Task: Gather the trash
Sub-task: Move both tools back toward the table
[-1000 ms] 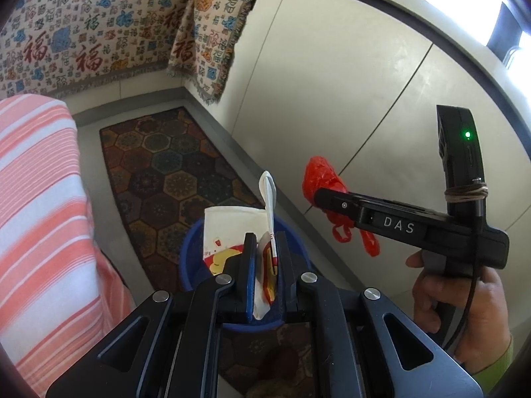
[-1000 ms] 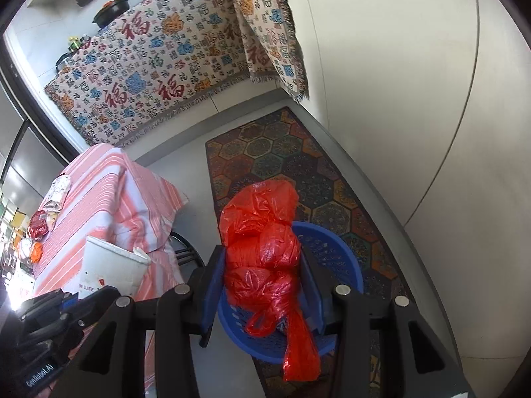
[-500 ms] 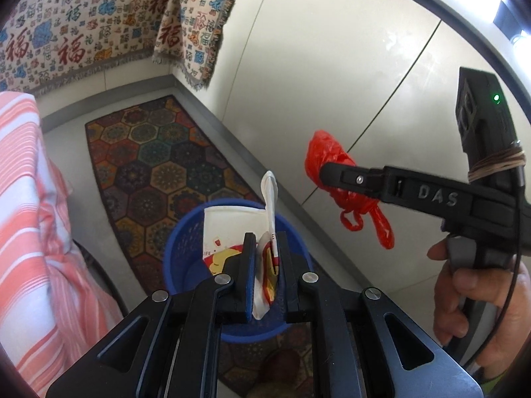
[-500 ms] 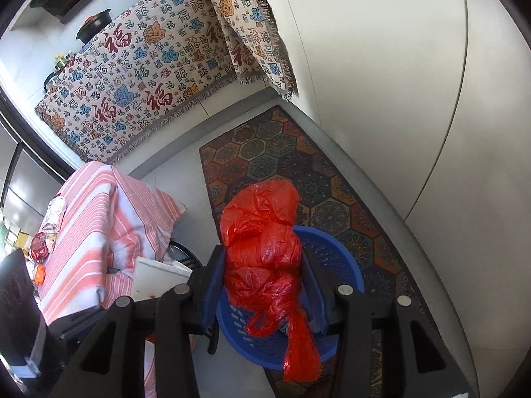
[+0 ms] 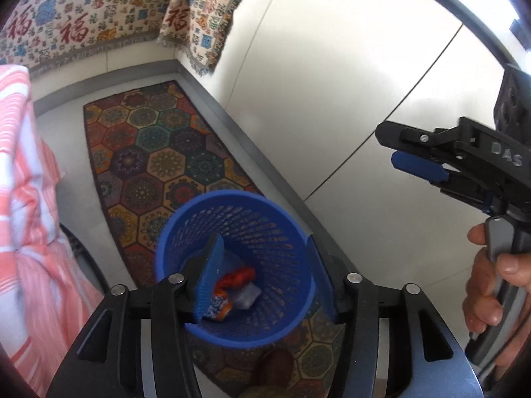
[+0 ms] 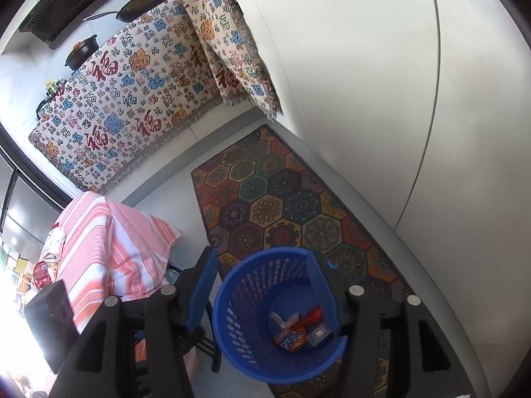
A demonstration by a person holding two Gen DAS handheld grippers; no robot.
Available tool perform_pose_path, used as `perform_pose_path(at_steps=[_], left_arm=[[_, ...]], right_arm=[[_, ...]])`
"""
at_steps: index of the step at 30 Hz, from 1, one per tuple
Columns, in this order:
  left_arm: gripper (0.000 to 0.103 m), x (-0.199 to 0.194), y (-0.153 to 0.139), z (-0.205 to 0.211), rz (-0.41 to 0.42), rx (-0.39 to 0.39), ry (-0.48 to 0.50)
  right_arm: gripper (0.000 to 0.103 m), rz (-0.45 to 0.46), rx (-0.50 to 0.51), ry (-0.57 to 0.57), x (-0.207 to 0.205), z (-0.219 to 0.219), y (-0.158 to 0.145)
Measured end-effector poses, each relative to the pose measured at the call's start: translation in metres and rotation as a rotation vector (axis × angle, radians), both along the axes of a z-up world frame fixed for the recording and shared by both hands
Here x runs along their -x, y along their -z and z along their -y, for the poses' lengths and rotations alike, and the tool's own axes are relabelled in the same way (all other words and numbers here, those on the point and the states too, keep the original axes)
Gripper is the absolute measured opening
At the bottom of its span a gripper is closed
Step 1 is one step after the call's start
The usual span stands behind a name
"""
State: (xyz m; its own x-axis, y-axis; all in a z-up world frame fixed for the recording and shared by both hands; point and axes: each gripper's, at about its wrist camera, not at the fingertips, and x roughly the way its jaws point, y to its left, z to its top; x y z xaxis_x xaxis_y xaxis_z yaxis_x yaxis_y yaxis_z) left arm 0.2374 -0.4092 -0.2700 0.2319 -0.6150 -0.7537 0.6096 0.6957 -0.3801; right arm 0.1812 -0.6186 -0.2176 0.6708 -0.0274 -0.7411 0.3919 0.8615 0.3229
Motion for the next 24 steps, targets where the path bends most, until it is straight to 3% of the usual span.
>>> perform_pose_path(at_steps=[7,11,16,19,22,24], left_arm=[[0.083,0.042,-0.061,-0.062,0.084,0.036,-0.066],[0.089,0.064,-0.081,-0.125,0.158,-0.013,-0.107],[0.091,0.067,-0.076,-0.214,0.188,-0.123,-0.267],[0.091,0.062,-0.062,-0.264,0.204,-0.231,-0.398],[0.091,0.058,-0.051,-0.305,0.216,-0.300,-0.511],[0.091,0.056,-0.044,-0.332,0.198,-0.320,-0.574]], right_arm=[[0.060,0.009,0.095,-0.031,-0.005,-0.020,-0.014],[0.060,0.014,0.180,-0.106,-0.012,-0.053,-0.023],[0.060,0.037,0.252,-0.299,-0.028,-0.130,-0.030],[0.060,0.073,0.266,-0.441,-0.032,-0.191,-0.034],[0.060,0.097,0.211,-0.640,-0.032,-0.275,-0.028],[0.060,0.089,0.211,-0.687,-0.032,-0.296,-0.024]])
